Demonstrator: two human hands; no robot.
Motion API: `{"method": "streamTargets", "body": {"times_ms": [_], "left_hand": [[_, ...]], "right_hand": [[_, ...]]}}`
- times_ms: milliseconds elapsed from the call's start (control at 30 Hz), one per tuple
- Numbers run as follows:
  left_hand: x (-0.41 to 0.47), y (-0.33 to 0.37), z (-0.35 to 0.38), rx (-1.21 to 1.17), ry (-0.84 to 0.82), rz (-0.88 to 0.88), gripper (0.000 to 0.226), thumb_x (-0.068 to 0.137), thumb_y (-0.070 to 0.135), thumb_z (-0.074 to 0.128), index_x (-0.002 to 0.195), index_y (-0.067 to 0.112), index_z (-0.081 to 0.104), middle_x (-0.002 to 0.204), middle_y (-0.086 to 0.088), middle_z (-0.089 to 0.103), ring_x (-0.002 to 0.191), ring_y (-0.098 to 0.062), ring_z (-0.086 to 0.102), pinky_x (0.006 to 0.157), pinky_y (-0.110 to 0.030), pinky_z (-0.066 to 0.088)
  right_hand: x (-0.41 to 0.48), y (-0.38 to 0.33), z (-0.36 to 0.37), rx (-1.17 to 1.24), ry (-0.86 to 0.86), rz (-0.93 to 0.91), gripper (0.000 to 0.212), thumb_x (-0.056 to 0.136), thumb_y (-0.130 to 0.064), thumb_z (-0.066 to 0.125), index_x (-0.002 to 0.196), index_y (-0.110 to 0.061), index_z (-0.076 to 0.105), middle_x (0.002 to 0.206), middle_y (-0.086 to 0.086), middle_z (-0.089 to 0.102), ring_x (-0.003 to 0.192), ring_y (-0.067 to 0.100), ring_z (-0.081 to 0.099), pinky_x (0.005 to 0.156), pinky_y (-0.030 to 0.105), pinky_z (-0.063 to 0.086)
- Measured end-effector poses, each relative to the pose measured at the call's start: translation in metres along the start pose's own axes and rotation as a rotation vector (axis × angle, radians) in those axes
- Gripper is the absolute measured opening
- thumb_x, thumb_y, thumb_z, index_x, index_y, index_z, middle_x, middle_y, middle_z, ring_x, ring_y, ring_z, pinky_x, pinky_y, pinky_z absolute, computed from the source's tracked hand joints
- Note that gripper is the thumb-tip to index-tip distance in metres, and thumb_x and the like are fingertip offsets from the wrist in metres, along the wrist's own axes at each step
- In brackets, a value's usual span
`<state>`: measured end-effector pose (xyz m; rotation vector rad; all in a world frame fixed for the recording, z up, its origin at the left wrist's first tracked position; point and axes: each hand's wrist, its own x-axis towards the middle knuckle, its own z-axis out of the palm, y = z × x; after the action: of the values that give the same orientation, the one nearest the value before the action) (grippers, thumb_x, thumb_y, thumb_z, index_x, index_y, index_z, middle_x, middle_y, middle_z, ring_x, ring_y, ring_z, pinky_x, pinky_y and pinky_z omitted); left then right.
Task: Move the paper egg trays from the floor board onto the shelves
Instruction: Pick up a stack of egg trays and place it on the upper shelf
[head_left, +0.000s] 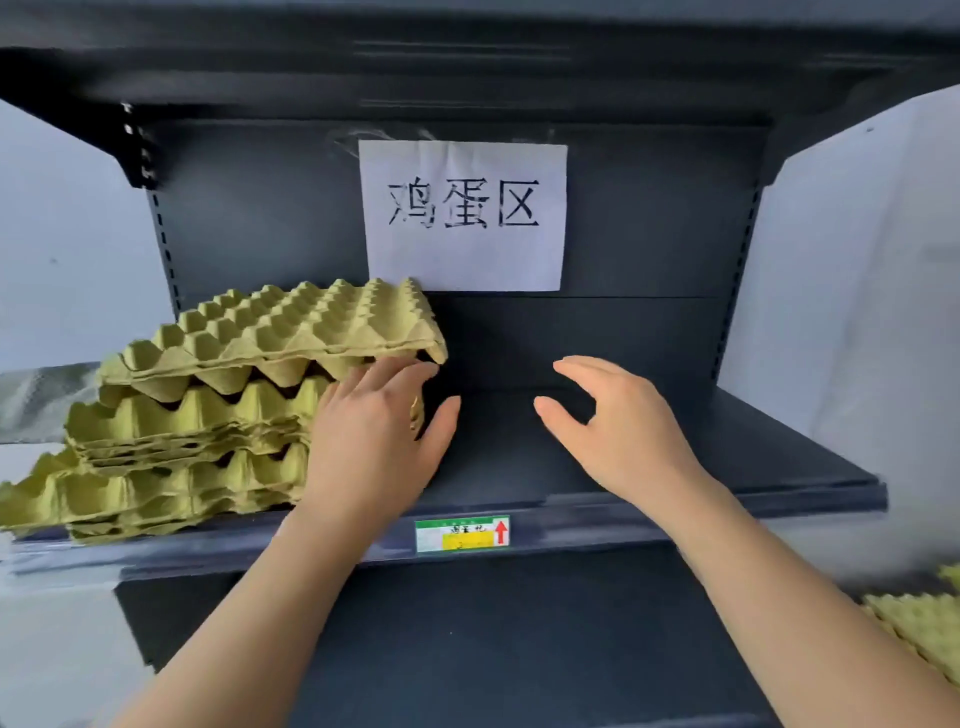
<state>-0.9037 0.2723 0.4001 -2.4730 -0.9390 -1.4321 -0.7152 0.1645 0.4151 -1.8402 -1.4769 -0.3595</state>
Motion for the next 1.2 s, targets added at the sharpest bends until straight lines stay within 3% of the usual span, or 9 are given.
{"method": "streamTargets", "body": {"times_ms": [267,400,600,733,1000,1067,1200], "left_hand": [[-0.031,0.152,0.109,-0.158,-0.198,0.123,0.045,0.084,0.046,0.046,0.102,0.013,0.07,0.1,0.0,0.07,0.085,-0.028,0.065,0.074,-0.037,0.052],[-0.049,0.242,0.166,-0.265,-0.288,0.159,0.043,0.084,0.045,0.047,0.102,0.014,0.071,0.099,0.0,0.07,0.083,-0.027,0.065,0.073,-0.036,0.052],[-0.075,0.369,0.252,-0.345,-0.426,0.226,0.049,0.084,0.047,0.045,0.105,0.012,0.07,0.102,-0.005,0.071,0.088,-0.03,0.066,0.075,-0.04,0.054],[-0.088,0.436,0.311,-0.381,-0.561,0.256,0.046,0.085,0.047,0.047,0.109,0.015,0.069,0.102,-0.003,0.07,0.089,-0.029,0.065,0.076,-0.042,0.053],[-0.092,0.548,0.45,-0.436,-0.707,0.322,0.034,0.081,0.039,0.063,0.103,0.016,0.071,0.095,-0.002,0.071,0.084,-0.028,0.067,0.075,-0.039,0.053],[-0.086,0.573,0.487,-0.437,-0.743,0.344,0.032,0.083,0.038,0.066,0.107,0.016,0.07,0.1,-0.002,0.07,0.09,-0.027,0.066,0.078,-0.039,0.051],[-0.069,0.624,0.556,-0.426,-0.838,0.358,0.041,0.092,0.045,0.052,0.123,0.021,0.061,0.119,0.001,0.063,0.109,-0.023,0.057,0.093,-0.036,0.045]], "right_hand": [[-0.087,0.146,-0.071,-0.16,-0.03,0.186,0.048,0.09,-0.041,0.057,0.131,-0.016,0.056,0.138,-0.003,0.052,0.128,0.012,0.046,0.104,0.026,0.036],[-0.133,0.228,-0.118,-0.248,-0.074,0.276,0.043,0.086,-0.038,0.059,0.118,-0.009,0.064,0.121,0.005,0.064,0.113,0.023,0.058,0.092,0.029,0.043],[-0.196,0.342,-0.178,-0.348,-0.114,0.372,0.033,0.086,-0.029,0.064,0.11,-0.006,0.066,0.11,0.008,0.067,0.104,0.025,0.061,0.088,0.035,0.049],[-0.226,0.415,-0.204,-0.372,-0.125,0.487,0.041,0.089,-0.031,0.061,0.122,-0.008,0.061,0.125,0.007,0.062,0.118,0.023,0.055,0.097,0.028,0.04],[-0.252,0.567,-0.235,-0.376,-0.128,0.71,0.043,0.093,-0.033,0.054,0.132,-0.015,0.054,0.136,0.001,0.054,0.125,0.017,0.048,0.1,0.028,0.037],[-0.249,0.607,-0.242,-0.392,-0.14,0.753,0.043,0.094,-0.034,0.053,0.134,-0.017,0.052,0.137,-0.002,0.052,0.126,0.015,0.047,0.099,0.028,0.038],[-0.241,0.685,-0.259,-0.416,-0.155,0.855,0.041,0.095,-0.034,0.051,0.134,-0.021,0.052,0.137,-0.005,0.053,0.125,0.014,0.046,0.097,0.029,0.04]]}}
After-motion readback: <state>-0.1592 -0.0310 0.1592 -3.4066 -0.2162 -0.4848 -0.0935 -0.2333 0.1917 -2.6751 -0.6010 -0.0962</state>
